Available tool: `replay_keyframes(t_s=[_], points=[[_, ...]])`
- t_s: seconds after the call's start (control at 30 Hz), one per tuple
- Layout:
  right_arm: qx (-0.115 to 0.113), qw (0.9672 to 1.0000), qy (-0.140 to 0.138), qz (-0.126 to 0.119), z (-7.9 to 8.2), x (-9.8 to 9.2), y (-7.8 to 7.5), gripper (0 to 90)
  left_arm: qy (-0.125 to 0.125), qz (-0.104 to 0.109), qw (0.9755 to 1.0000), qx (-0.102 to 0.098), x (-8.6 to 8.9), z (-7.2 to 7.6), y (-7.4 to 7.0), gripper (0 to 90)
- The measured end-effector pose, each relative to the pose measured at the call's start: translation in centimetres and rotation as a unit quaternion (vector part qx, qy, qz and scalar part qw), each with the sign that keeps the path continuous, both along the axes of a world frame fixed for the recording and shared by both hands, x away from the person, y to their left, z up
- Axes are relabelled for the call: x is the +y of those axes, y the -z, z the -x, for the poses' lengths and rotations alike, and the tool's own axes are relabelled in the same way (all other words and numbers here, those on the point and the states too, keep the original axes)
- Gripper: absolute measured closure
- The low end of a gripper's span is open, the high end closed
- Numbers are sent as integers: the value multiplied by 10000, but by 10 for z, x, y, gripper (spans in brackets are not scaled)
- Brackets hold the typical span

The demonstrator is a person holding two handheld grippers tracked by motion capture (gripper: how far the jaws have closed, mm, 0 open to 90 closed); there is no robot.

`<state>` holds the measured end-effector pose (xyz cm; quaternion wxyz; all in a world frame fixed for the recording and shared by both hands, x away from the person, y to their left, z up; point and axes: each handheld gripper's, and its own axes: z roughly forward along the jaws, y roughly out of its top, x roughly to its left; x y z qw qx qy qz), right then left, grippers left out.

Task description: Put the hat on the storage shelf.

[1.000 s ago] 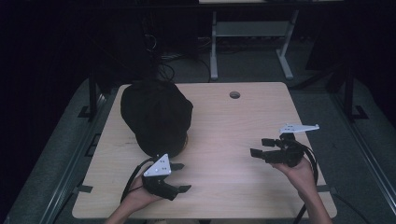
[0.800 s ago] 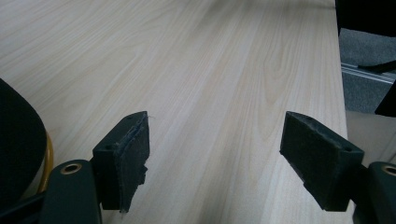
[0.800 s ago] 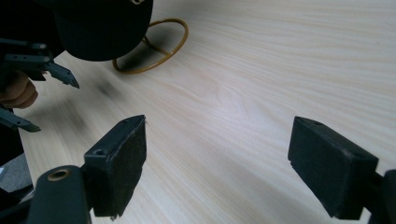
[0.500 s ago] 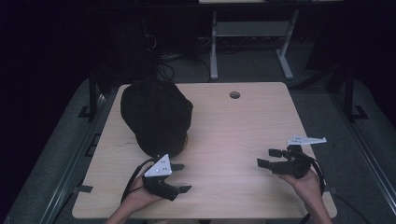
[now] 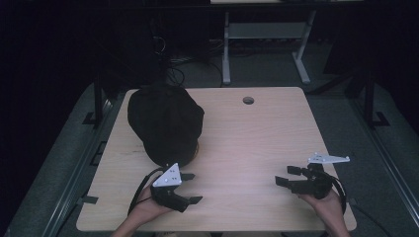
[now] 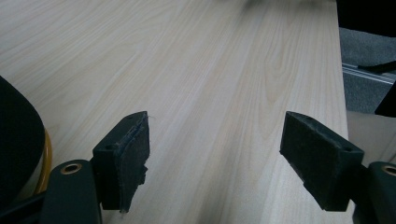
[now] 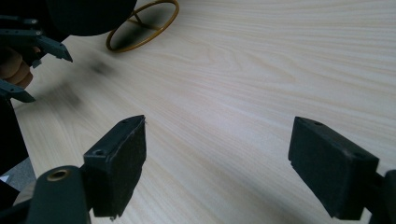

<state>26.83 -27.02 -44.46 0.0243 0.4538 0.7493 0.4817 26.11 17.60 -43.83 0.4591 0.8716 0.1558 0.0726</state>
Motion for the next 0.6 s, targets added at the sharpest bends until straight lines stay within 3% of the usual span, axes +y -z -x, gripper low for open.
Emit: replay_keyframes(t_s=[0.5, 0.6], points=[[-201, 9998, 44, -69, 23, 3, 6, 172, -10, 42, 10000, -6, 1, 0, -1, 242], [-336, 9994, -2, -68, 27, 6, 4, 172, -18, 60, 10000, 25, 1, -1, 0, 244]])
